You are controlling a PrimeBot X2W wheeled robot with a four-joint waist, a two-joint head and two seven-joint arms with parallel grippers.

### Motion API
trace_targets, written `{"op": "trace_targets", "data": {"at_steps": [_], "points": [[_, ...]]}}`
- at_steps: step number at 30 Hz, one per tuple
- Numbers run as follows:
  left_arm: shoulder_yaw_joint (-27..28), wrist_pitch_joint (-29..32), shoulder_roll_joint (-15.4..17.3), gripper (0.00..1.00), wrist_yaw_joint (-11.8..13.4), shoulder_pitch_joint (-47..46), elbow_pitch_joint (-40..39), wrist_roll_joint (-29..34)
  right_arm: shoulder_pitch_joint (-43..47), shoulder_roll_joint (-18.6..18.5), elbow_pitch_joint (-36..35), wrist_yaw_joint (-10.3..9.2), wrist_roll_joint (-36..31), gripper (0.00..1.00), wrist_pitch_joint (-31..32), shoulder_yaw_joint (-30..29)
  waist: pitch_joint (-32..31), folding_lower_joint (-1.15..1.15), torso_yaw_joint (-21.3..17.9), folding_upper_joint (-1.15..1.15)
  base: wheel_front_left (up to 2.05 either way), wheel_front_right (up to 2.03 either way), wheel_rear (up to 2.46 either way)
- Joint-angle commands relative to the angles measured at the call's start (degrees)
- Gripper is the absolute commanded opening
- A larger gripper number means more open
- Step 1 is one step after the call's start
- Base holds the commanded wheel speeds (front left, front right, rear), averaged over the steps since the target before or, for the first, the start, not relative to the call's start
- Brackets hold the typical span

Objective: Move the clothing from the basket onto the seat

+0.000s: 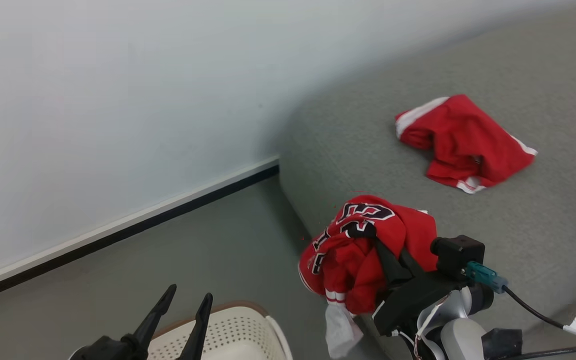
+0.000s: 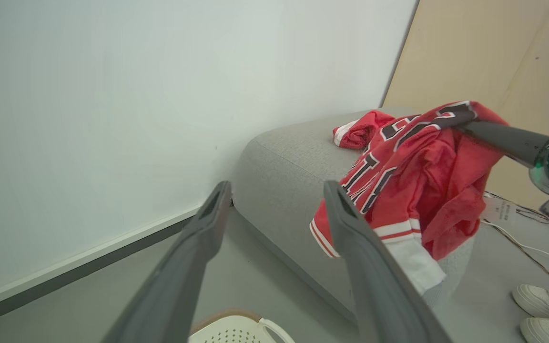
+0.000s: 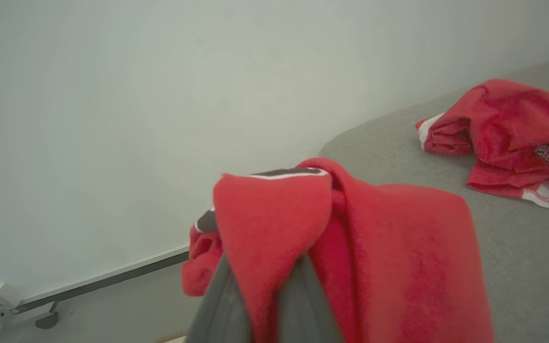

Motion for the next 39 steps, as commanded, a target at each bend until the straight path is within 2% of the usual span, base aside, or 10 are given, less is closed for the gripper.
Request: {"op": "trace_targets", "data": {"at_steps": [1,9,15,20,25,30,35,38,39], "points": [[0.2,-0.3,0.0,1.00,-0.3,0.8,-0.1,0.6,0.6,0.0,-0.6,0.00,-0.4,0.00,0.1,0.0,2.4,0.01,-5.2,0.00,0.00,0.00,0.00],[2.4,-0.3,-1.9,1.00,-2.7,2.0,-0.4,3.0,2.0,0.0,-3.3,0.00,-1.4,0.00,0.4,-1.7,5.3,0.01,-10.3,0.00,0.00,0.00,0.00],[2.7,-0.3,-2.8,1.00,-3.9,0.9,0.4,4.9,1.7,0.0,-4.4,0.00,-1.7,0.00,0.1,-3.1,6.9,0.01,-10.8,0.00,0.00,0.00,0.00],[2.3,-0.3,-3.9,1.00,-4.4,0.4,1.0,5.4,-2.4,-0.2,-5.4,0.00,-3.7,0.00,0.9,-3.2,8.3,0.01,-10.1,0.00,0.00,0.00,0.00],[1.6,-0.3,-4.1,1.00,-5.1,-0.5,1.6,5.5,-9.6,-3.7,-6.0,0.00,-3.9,0.00,1.9,-5.2,10.6,0.01,-8.6,0.00,0.00,0.00,0.00],[1.2,1.0,-2.7,1.00,-5.5,-2.6,0.1,6.3,-19.3,-7.2,-3.9,0.00,1.0,0.00,2.7,-7.9,15.2,0.01,-7.2,0.00,0.00,0.00,0.00],[-0.9,3.4,-1.4,1.00,-6.6,-5.9,-3.1,7.8,-31.3,-11.7,2.0,0.00,4.5,0.00,3.0,-8.8,21.3,0.01,-5.4,0.00,0.00,0.00,0.00],[-2.7,5.2,-1.7,1.00,-7.1,-8.9,-5.2,8.6,-38.1,-16.7,6.8,-0.01,3.5,0.00,2.6,-10.3,25.1,0.01,-3.0,0.00,0.00,0.00,0.00],[-2.7,5.2,-1.7,1.00,-7.1,-8.9,-5.2,8.6,-38.1,-16.7,6.8,-0.01,3.5,0.00,2.6,-10.3,25.1,0.01,-3.0,0.00,0.00,0.00,0.00]]}}
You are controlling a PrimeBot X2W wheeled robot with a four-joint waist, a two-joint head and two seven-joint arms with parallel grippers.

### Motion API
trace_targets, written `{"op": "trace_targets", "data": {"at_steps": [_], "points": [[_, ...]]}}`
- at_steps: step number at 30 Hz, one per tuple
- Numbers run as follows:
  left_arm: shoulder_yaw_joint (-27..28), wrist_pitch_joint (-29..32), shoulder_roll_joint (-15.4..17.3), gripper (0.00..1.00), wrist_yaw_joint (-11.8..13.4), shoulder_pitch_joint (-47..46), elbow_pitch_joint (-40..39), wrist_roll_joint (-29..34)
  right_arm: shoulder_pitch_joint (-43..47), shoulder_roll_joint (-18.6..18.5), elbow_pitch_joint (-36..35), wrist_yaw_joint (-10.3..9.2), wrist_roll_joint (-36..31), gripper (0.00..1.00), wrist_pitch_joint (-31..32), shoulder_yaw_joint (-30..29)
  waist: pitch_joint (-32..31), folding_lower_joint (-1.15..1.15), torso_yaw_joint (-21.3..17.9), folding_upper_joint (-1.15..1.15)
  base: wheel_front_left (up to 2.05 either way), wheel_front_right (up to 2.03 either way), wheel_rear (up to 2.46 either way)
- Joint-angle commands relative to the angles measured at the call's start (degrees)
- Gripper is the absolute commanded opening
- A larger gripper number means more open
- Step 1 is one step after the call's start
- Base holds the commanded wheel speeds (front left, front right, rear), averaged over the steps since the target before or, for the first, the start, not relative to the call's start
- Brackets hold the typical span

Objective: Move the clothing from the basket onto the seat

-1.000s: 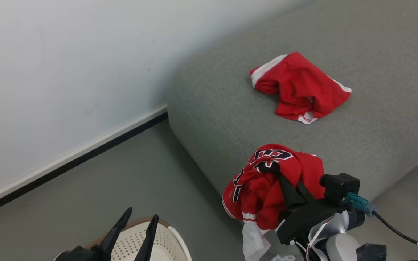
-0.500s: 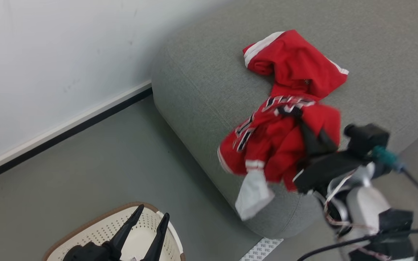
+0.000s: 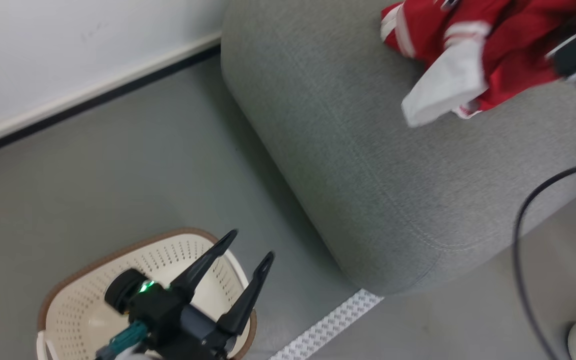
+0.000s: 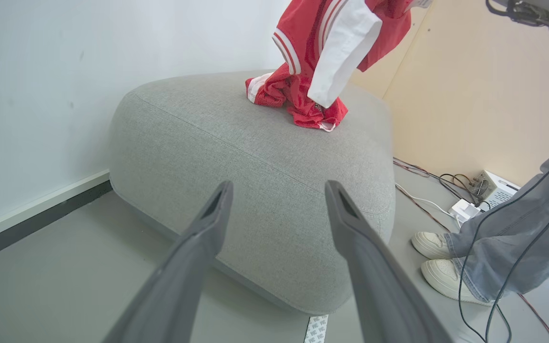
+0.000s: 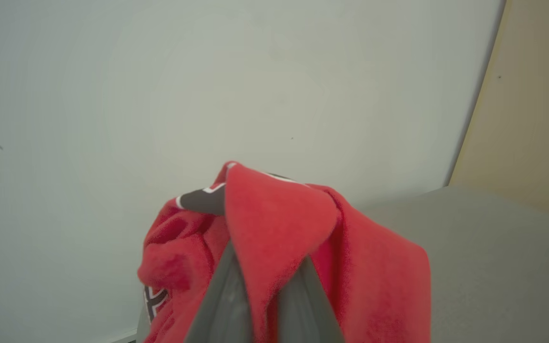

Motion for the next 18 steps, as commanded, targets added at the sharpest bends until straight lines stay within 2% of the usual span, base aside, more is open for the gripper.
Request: {"op": "trace_targets", "data": {"at_steps": [1,4,10,15,18], "points": [[-0.4,0.4,-0.1,1.00,-0.3,-2.0,-1.2,0.7,-2.8,-1.5,1.4,-0.02,-0.5,0.00,-0.4,-0.8,7.1,-0.01,4.5,-0.01,0.00,0.00,0.00],[-1.8,1.8,-0.6,1.00,-0.5,-5.4,-3.9,1.9,-9.2,-4.7,5.4,-0.01,-1.0,0.00,-1.2,-4.2,12.0,-0.01,6.4,-0.01,0.00,0.00,0.00],[-4.3,4.1,-0.3,1.00,-0.9,-8.4,-8.5,3.2,-18.8,-6.1,13.6,-0.01,-3.2,0.00,-4.8,-12.5,18.5,-0.01,8.6,-0.01,0.00,0.00,0.00],[-6.3,5.0,-0.1,1.00,-0.7,-8.3,-11.7,4.3,-21.3,-5.6,20.9,-0.01,-6.2,0.00,-8.6,-18.1,21.9,-0.01,10.8,-0.01,0.00,0.00,0.00],[-6.6,4.6,-0.3,1.00,-0.3,-7.6,-12.5,4.4,-20.7,-5.5,24.7,-0.01,-7.6,0.00,-10.3,-18.9,23.3,-0.01,11.7,-0.01,0.00,0.00,0.00]]}}
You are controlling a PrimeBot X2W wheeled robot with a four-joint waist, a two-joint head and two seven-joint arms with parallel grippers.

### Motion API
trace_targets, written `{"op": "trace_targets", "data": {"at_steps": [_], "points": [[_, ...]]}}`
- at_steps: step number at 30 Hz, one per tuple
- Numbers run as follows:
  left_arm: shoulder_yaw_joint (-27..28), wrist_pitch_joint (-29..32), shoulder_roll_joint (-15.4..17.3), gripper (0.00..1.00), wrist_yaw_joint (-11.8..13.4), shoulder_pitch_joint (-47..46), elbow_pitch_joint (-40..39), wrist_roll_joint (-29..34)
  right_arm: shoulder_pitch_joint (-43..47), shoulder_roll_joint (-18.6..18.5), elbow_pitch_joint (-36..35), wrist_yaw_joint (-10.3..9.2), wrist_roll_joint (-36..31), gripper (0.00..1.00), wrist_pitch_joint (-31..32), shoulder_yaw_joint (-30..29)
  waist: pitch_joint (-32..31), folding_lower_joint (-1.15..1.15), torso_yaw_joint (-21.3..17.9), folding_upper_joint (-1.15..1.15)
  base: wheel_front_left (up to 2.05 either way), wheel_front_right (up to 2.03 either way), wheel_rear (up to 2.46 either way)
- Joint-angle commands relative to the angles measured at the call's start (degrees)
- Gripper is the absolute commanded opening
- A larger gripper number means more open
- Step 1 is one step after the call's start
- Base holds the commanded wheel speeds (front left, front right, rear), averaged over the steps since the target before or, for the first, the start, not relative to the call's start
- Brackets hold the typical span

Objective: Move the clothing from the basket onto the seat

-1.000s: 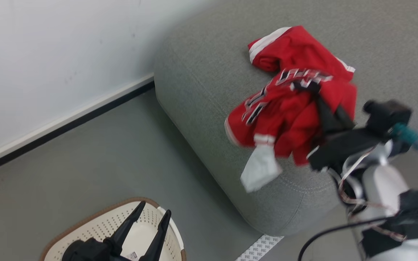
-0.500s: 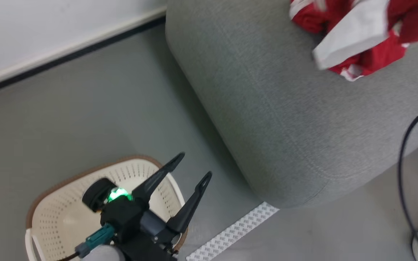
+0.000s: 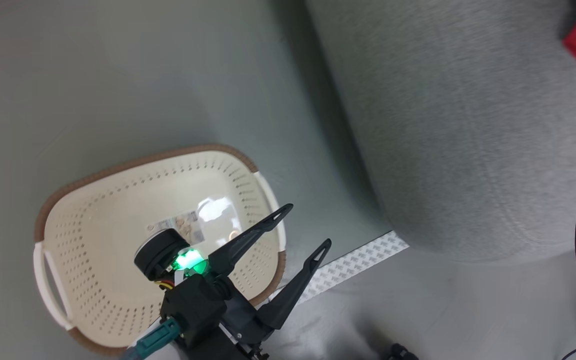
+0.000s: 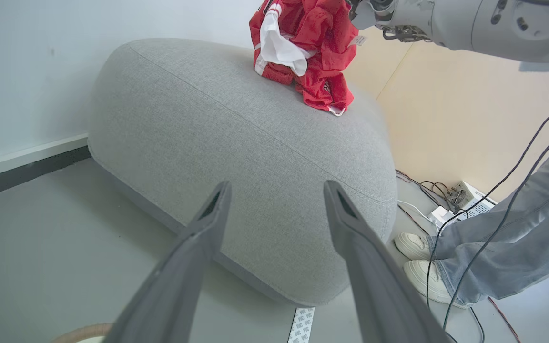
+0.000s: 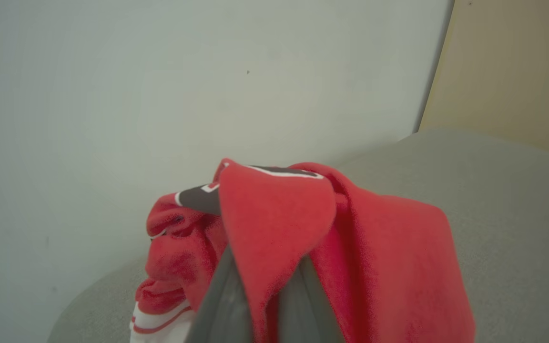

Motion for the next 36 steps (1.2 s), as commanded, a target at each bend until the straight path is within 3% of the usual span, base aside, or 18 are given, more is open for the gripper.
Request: {"op": "trace_targets", "data": {"at_steps": [1,4,5,6,7,14,19,26,36], "points": [[0.0,-0.5,0.3,1.00,0.3,0.6,-0.3,0.7,0.9,-0.3,1.5,0.00,-0.8,0.00,-1.0,-0.2,4.7,-0.02,4.2,-0.02,0.00,0.00,0.00],[0.3,-1.5,0.7,1.00,0.6,0.9,-0.1,0.8,2.0,-0.5,5.9,0.00,-2.8,0.00,-2.9,-0.2,5.3,-0.02,4.8,-0.02,0.00,0.00,0.00],[0.4,-1.6,0.7,1.00,0.7,0.7,0.1,0.6,2.3,-0.8,6.5,0.00,-4.0,0.34,-3.4,0.7,5.2,-0.02,5.0,-0.02,0.00,0.00,0.00],[0.5,-1.9,0.6,1.00,0.7,0.5,0.3,0.4,2.6,-0.9,7.3,0.00,-4.9,0.79,-3.6,1.4,5.1,-0.02,5.1,-0.02,0.00,0.00,0.00],[0.6,-2.1,0.4,1.00,0.8,0.3,0.3,0.2,2.9,-0.7,7.8,0.00,-5.4,1.00,-3.9,2.0,4.9,-0.02,5.3,-0.02,0.00,0.00,0.00],[0.6,-3.4,0.1,1.00,0.5,0.1,2.1,-1.3,4.9,0.5,9.5,0.00,-8.8,1.00,-5.7,6.8,1.6,-0.02,5.5,-0.02,0.00,0.00,0.00],[0.2,-5.6,-1.3,1.00,0.8,0.7,4.8,-2.7,8.4,0.4,10.5,-0.01,-8.5,1.00,-6.2,8.9,-4.0,-0.02,6.4,-0.02,0.00,0.00,0.00],[1.4,-8.4,-3.5,1.00,2.7,3.5,9.2,-4.5,14.2,0.3,11.3,-0.01,-10.3,1.00,-5.9,9.5,-13.1,-0.02,7.9,-0.02,0.00,0.00,0.00],[6.3,-10.4,-7.8,1.00,8.5,12.6,18.1,-7.3,28.3,2.8,4.9,-0.01,-12.6,1.00,-5.6,10.2,-29.5,-0.02,11.9,-0.02,0.00,0.00,0.00]]}}
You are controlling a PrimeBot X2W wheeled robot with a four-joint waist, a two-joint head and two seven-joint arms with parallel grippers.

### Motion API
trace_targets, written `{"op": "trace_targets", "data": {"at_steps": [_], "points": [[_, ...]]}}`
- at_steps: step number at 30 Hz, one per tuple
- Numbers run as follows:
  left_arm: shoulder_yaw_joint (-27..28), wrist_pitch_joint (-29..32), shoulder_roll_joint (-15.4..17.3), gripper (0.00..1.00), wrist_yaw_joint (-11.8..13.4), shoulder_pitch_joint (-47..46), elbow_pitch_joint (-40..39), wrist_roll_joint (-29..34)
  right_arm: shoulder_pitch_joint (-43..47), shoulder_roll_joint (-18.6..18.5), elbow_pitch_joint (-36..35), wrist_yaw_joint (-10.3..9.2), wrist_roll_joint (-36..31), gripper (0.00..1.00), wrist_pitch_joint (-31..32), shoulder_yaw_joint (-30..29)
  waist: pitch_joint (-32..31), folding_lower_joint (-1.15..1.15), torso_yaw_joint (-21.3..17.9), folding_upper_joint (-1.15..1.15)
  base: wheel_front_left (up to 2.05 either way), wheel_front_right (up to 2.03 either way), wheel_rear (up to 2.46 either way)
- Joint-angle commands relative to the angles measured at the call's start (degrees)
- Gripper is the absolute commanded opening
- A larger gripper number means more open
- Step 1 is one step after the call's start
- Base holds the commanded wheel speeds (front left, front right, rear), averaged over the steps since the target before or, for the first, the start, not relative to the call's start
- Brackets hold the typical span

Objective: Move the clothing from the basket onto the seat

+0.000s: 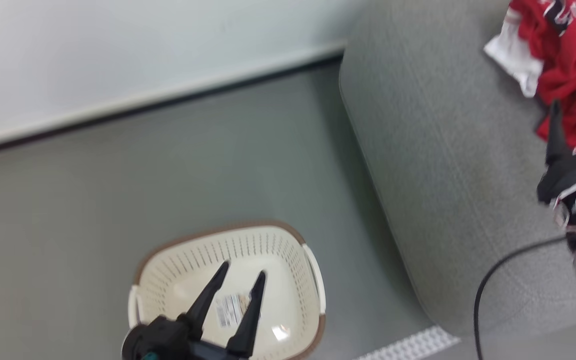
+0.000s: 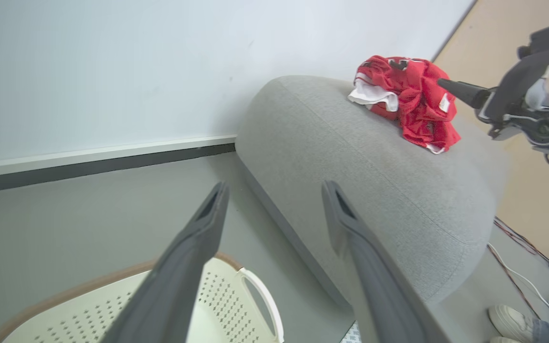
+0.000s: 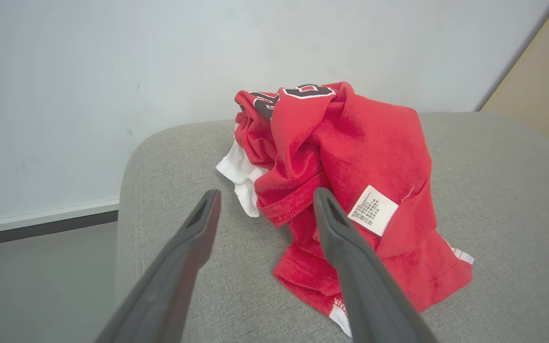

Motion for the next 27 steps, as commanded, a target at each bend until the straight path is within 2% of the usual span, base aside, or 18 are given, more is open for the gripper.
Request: {"op": "trace_targets", "data": {"at_steps": [1,11,17,20,27], "points": [[0.6,-0.2,-0.5,1.00,0.6,1.8,0.8,-0.7,2.6,0.4,-0.8,-0.02,-0.3,1.00,0.2,-0.2,-10.9,0.02,4.0,0.01,0.00,0.00,0.00],[7.6,-0.3,-2.6,1.00,2.5,6.1,4.4,-2.7,20.1,7.1,-16.9,-0.02,-2.2,1.00,3.0,-2.8,-18.8,0.02,7.8,0.01,0.00,0.00,0.00],[11.4,-0.3,-2.8,1.00,2.9,6.8,5.5,-1.3,28.3,12.3,-26.1,-0.02,0.7,1.00,3.5,-6.8,-20.5,0.02,10.5,0.01,0.00,0.00,0.00],[13.1,-0.3,-3.1,1.00,2.6,6.8,6.3,-0.7,31.6,14.8,-29.2,-0.02,1.3,1.00,3.4,-8.7,-21.4,0.02,12.0,0.01,0.00,0.00,0.00],[16.5,-0.3,-3.2,1.00,0.3,5.7,7.6,1.4,36.7,17.5,-33.6,-0.02,-0.5,1.00,4.6,-6.3,-22.8,0.02,15.2,0.01,0.00,0.00,0.00]]}}
